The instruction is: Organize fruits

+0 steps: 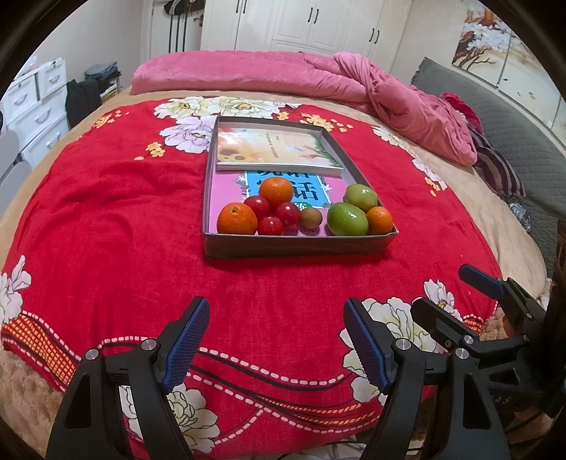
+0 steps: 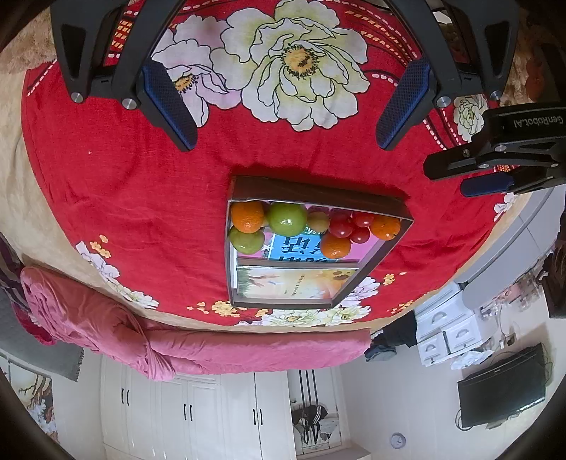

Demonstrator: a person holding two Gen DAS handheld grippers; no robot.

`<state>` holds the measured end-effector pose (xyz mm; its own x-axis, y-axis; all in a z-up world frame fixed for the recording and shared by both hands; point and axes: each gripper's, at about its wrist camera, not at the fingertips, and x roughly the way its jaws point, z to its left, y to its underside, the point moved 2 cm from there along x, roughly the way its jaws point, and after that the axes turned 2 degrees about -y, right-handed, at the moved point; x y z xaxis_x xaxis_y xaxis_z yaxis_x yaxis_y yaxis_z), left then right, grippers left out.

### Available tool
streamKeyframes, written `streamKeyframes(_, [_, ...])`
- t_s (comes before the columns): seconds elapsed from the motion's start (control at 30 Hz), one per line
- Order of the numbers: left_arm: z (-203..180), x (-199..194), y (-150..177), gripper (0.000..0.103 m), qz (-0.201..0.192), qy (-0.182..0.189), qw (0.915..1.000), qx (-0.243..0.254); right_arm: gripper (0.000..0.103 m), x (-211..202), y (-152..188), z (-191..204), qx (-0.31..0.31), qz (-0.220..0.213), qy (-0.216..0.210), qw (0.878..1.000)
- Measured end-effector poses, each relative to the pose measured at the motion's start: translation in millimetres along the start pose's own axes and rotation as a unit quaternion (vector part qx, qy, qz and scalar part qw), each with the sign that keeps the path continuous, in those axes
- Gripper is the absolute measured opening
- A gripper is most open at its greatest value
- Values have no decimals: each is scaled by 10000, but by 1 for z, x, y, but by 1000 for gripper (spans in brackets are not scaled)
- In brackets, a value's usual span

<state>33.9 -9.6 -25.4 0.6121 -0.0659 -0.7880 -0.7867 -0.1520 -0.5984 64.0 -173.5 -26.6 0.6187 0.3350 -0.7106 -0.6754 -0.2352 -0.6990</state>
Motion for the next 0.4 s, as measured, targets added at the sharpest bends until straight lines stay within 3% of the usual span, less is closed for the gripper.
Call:
streamKeyframes(0.27, [2, 6, 0, 79, 63, -259, 9996, -2, 102, 5, -1, -9, 124, 34, 98, 9999])
streamKeyframes(0.4, [23, 10, -10, 79, -34, -418, 9988, -260, 102, 12, -4, -26, 386, 23, 208, 9990])
